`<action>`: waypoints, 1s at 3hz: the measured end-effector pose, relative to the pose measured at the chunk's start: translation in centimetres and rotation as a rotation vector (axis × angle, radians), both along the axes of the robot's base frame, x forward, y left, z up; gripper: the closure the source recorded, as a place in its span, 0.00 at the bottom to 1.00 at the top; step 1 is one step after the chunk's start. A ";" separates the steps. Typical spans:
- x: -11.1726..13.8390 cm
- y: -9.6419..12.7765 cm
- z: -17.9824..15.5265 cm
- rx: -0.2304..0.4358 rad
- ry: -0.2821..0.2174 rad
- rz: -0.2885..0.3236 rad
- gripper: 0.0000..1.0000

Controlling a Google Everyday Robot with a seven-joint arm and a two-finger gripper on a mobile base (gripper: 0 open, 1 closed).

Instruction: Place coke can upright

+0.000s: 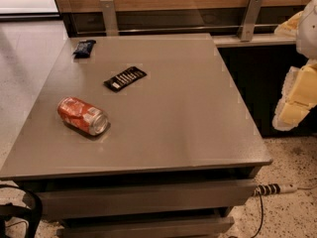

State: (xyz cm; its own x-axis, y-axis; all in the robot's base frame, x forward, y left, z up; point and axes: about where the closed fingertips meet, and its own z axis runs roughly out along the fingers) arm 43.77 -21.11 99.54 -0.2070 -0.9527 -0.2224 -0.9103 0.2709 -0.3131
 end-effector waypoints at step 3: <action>3.3 4.5 -1.1 0.067 0.006 -0.040 0.00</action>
Offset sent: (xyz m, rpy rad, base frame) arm 0.0408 0.0358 -0.0103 0.0533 0.0291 -0.0417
